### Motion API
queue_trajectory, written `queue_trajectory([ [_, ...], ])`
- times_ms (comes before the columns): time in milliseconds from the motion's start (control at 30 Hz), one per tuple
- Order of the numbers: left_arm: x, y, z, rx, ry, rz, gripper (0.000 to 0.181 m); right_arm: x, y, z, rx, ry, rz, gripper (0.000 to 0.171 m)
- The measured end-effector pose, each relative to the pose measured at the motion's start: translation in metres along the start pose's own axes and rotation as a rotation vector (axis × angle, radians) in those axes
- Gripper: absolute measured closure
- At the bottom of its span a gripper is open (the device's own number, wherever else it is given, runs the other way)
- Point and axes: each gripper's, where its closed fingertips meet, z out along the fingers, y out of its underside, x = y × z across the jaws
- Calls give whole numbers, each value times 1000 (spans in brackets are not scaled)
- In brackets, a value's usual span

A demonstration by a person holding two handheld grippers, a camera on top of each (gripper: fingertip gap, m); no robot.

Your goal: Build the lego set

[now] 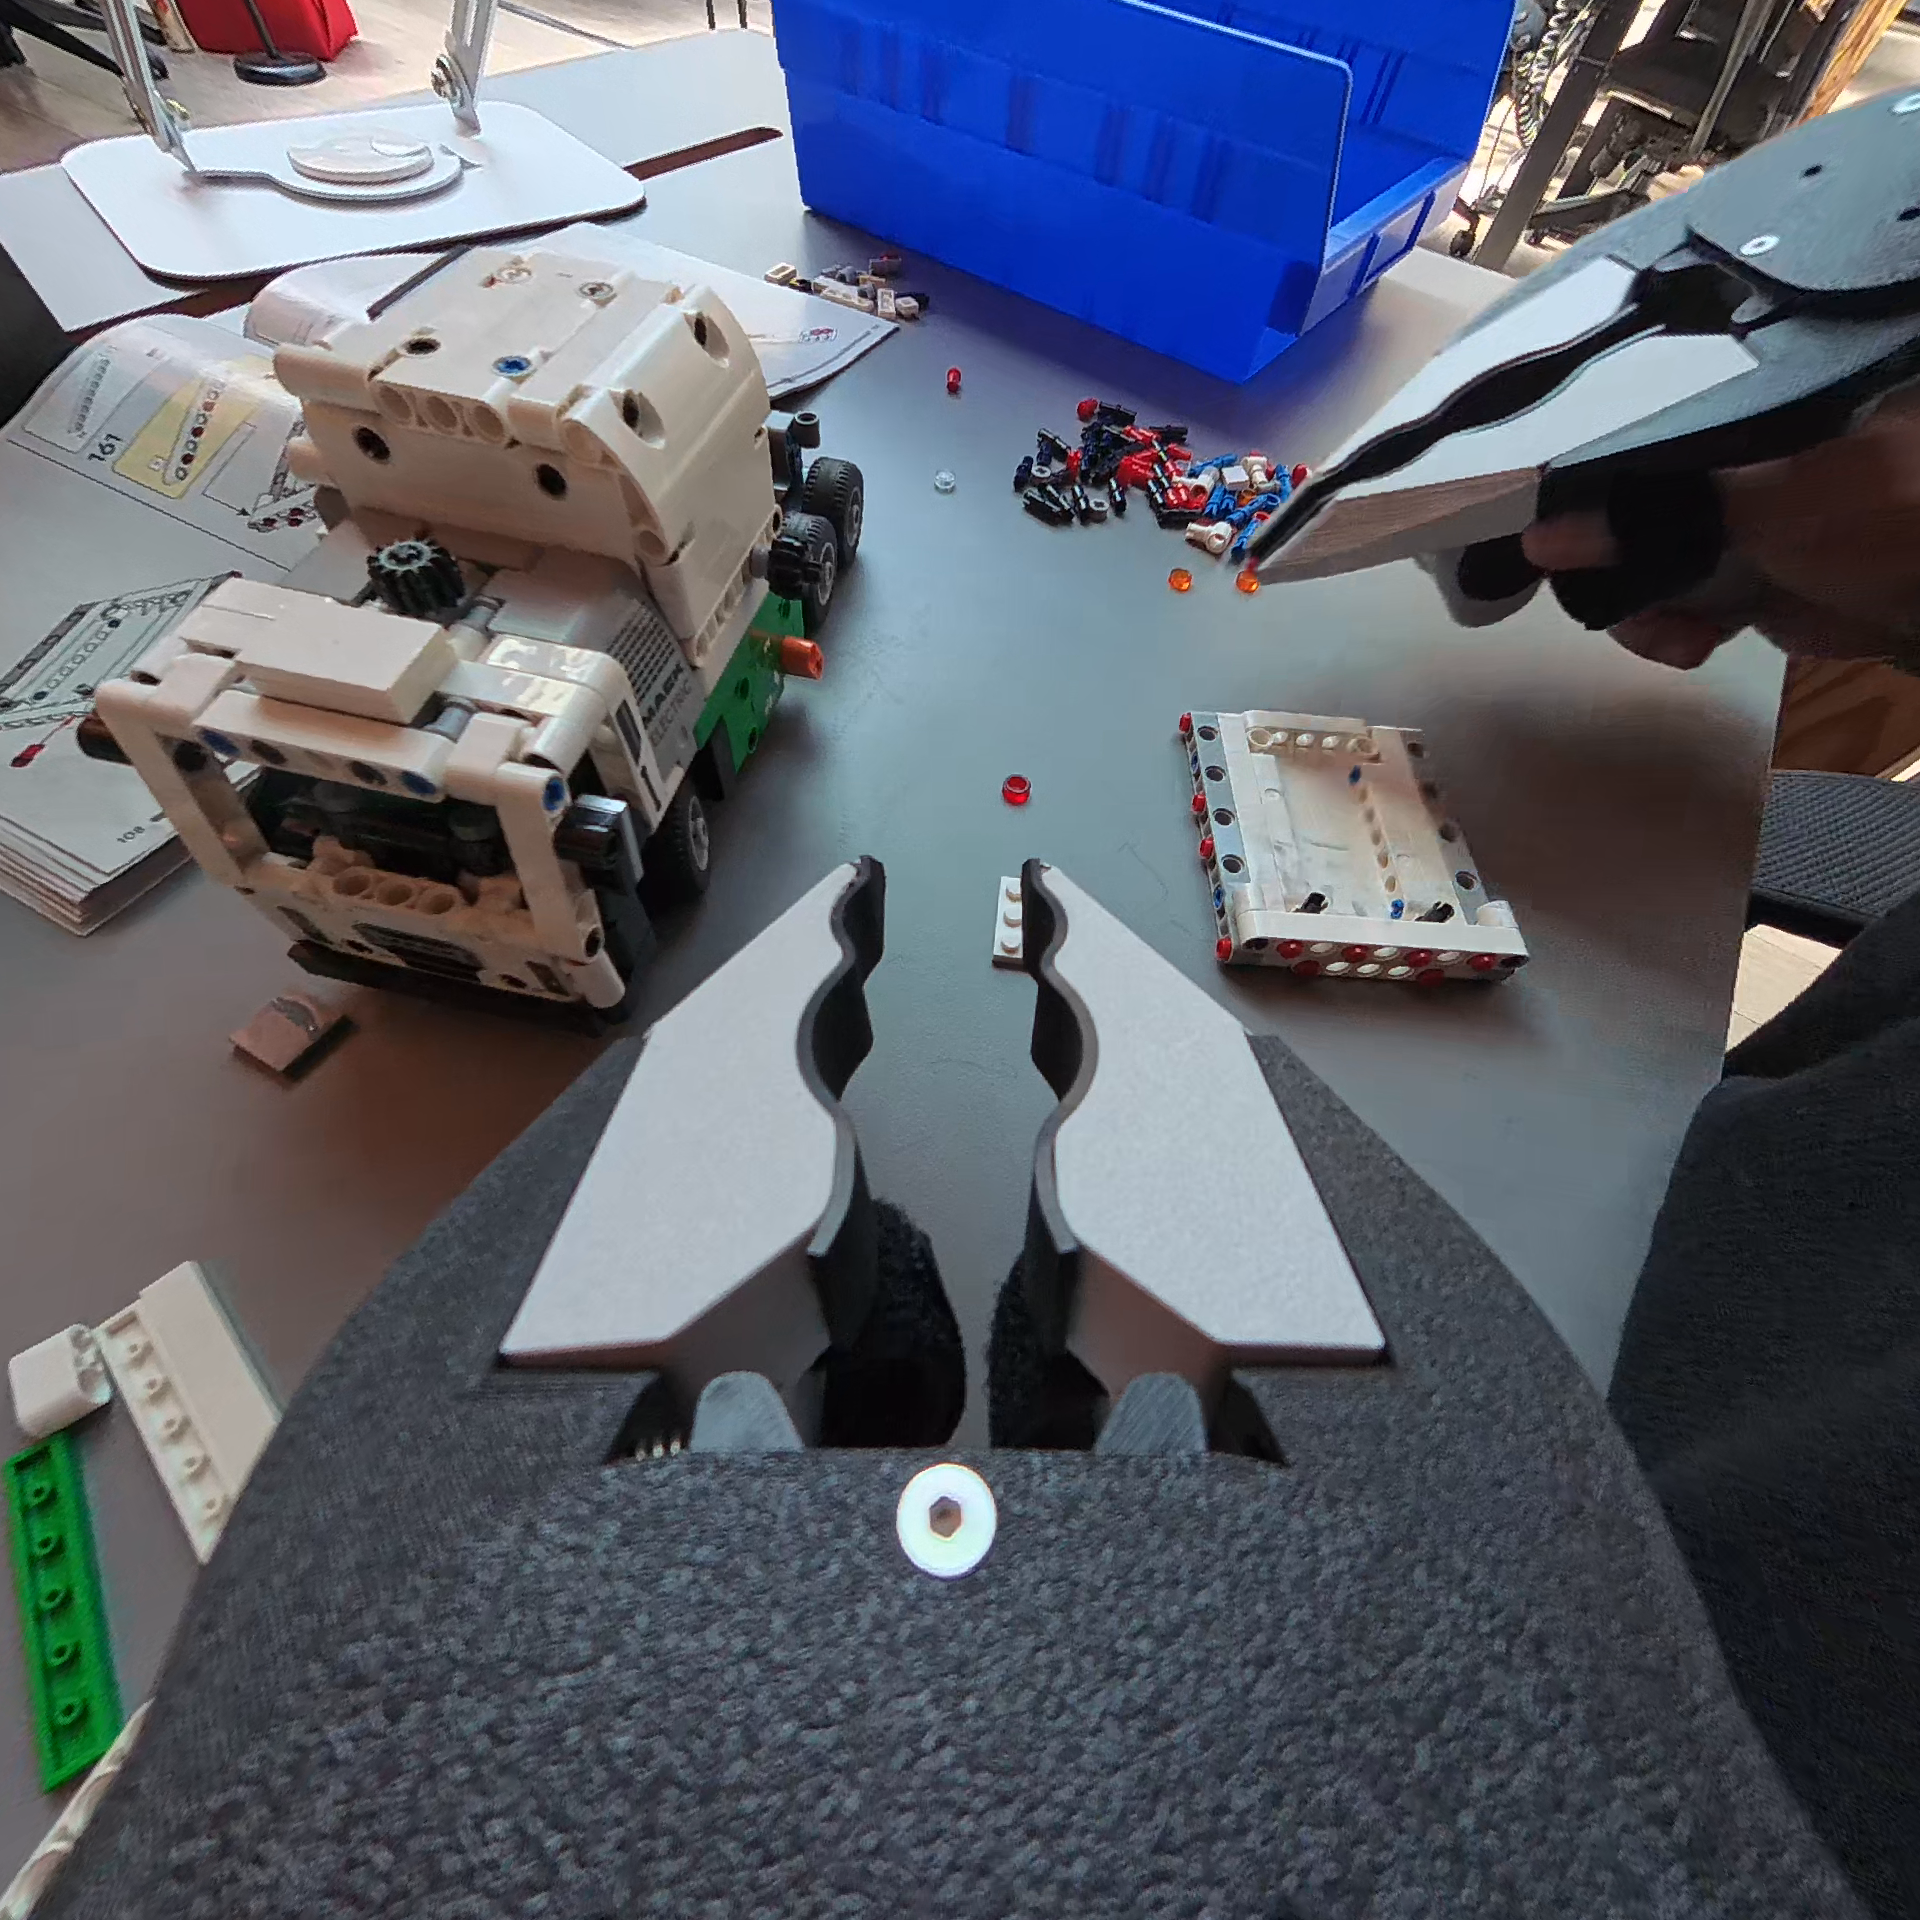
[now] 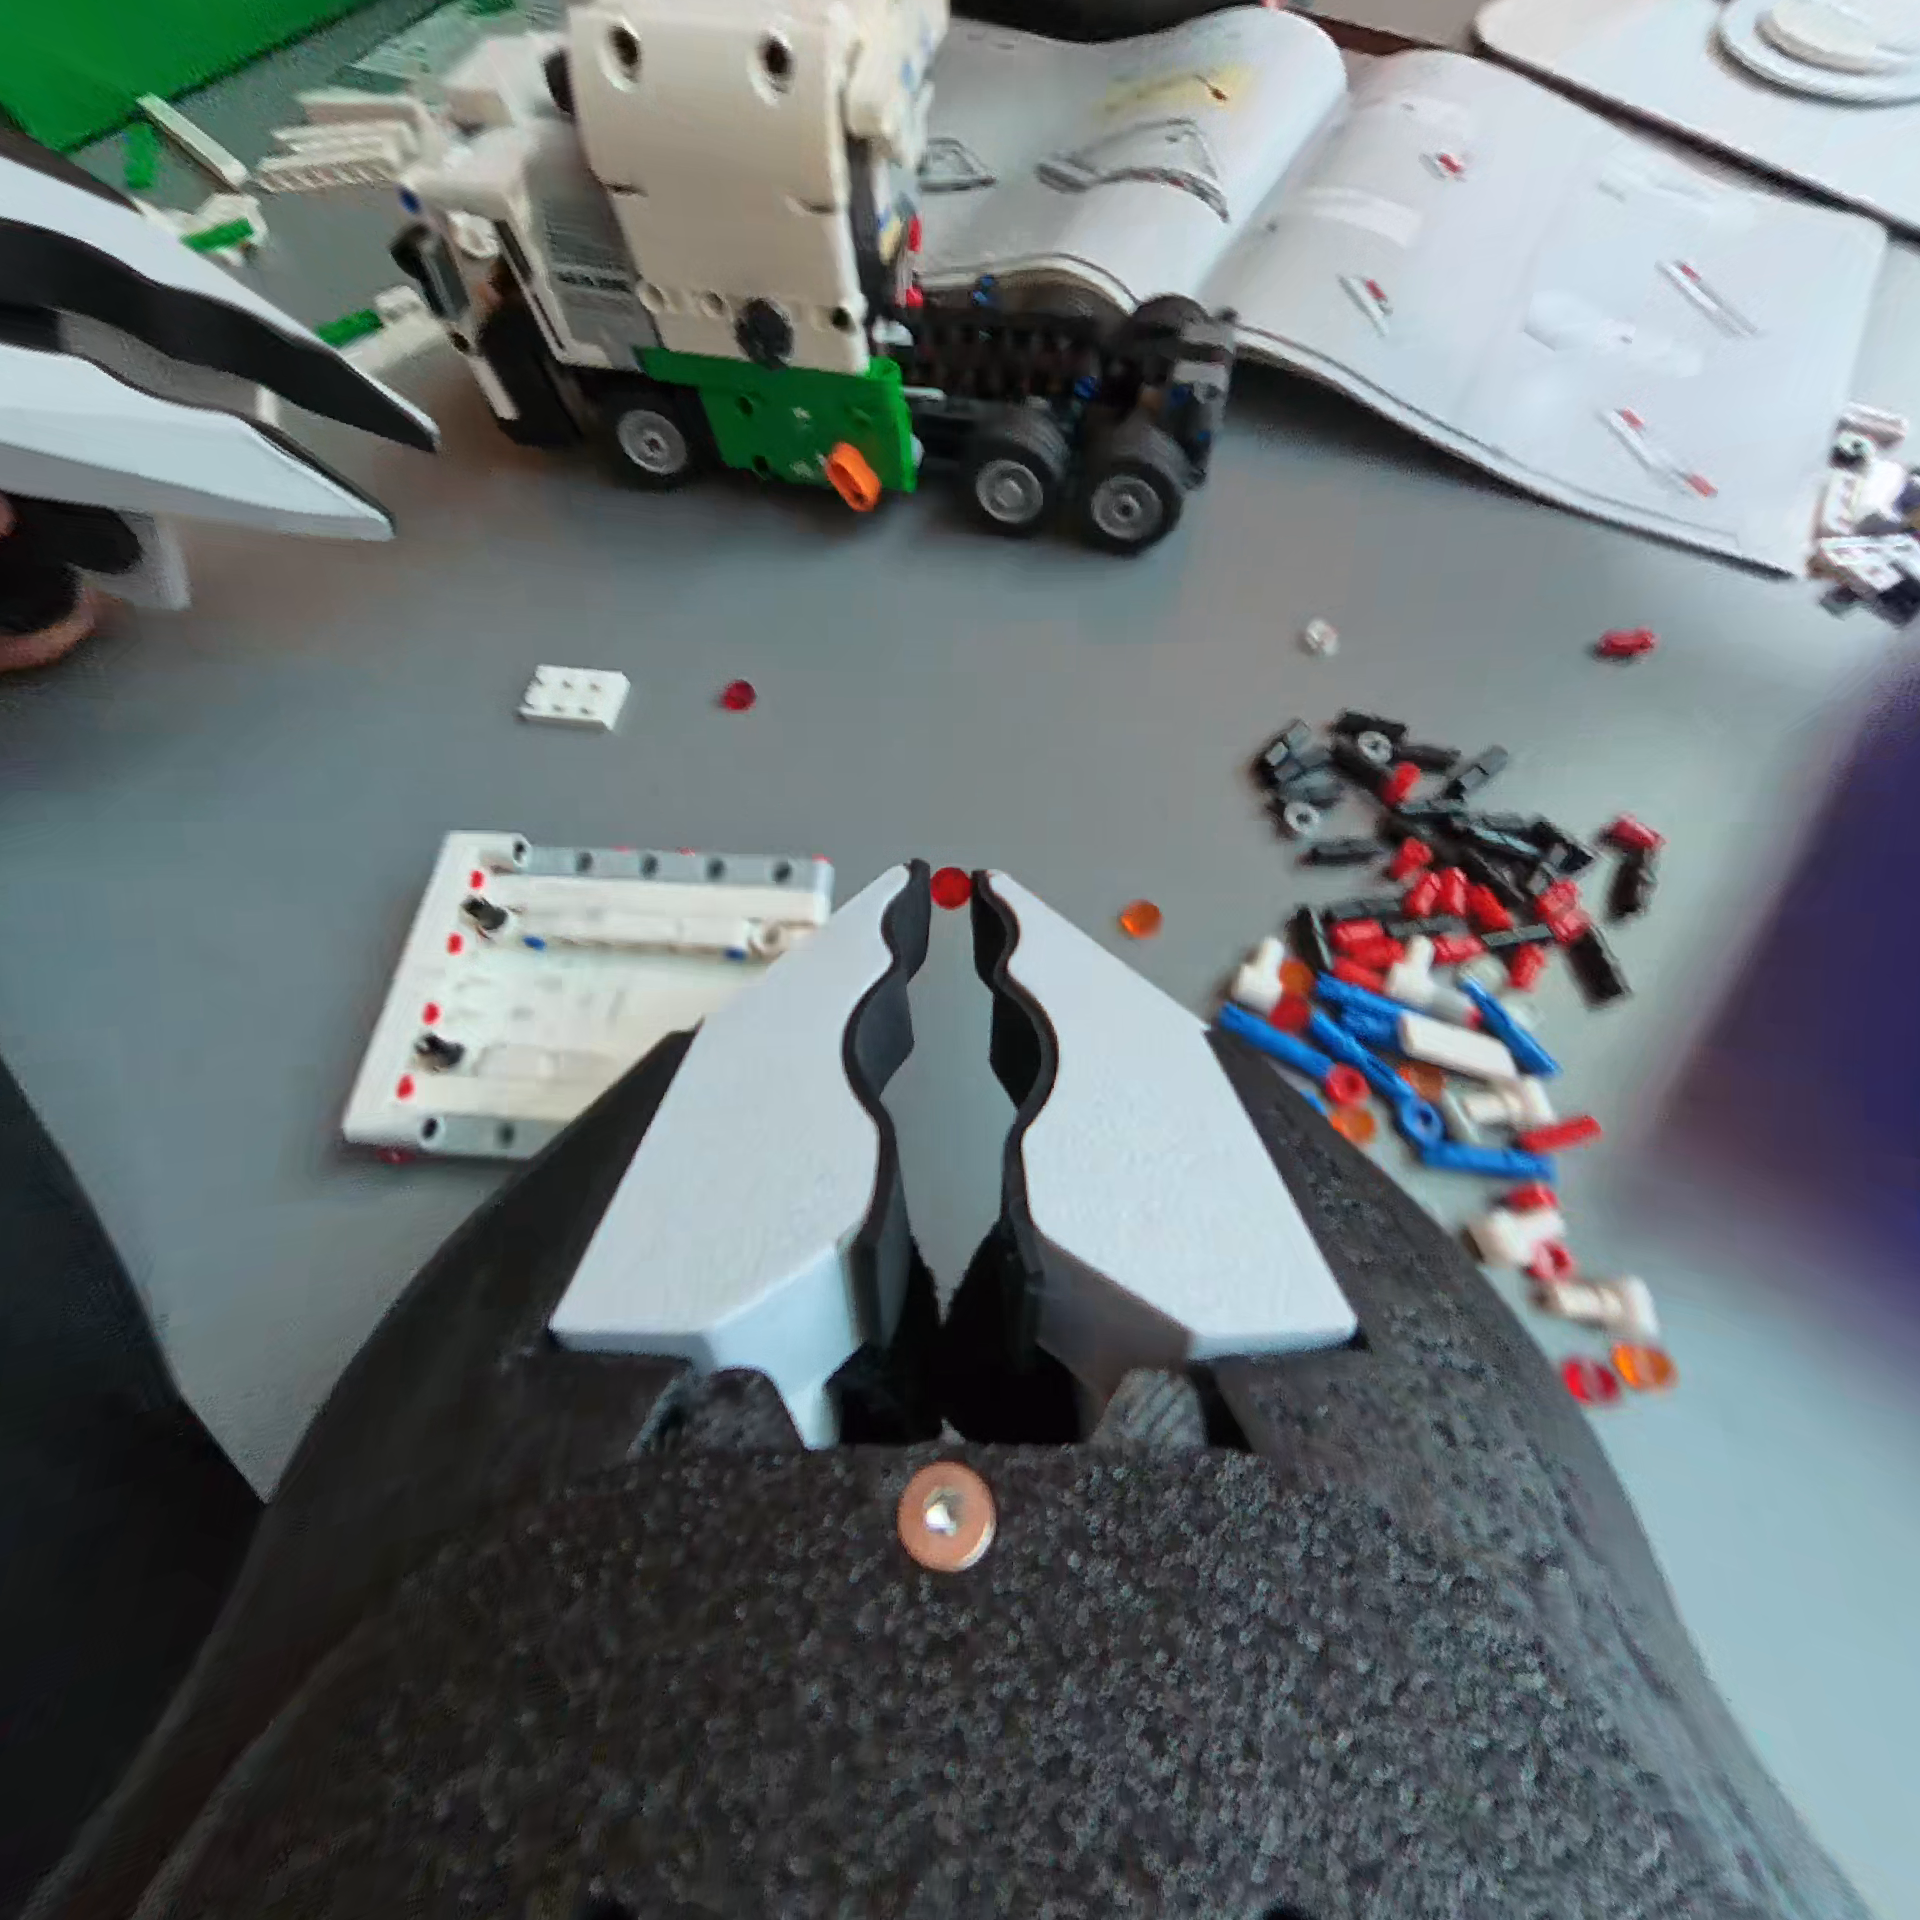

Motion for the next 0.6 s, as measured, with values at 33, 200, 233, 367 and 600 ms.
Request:
queue_trajectory([
  [33,0,0,0,3,1,0,157,-10,-9,10,6,-30,-13,165],
  [200,0,-3,-2,20,-1,-3,158,-38,-10,53,-122,-97,-138,165],
  [233,-1,-3,-2,23,-1,-4,158,-39,-8,57,-144,-98,-159,165],
  [367,-1,-3,-3,28,-2,-8,157,-47,-12,65,-165,-162,-163,165],
  [600,-2,-3,-3,26,-1,-14,157,-53,-12,73,-182,-191,-188,165],
])
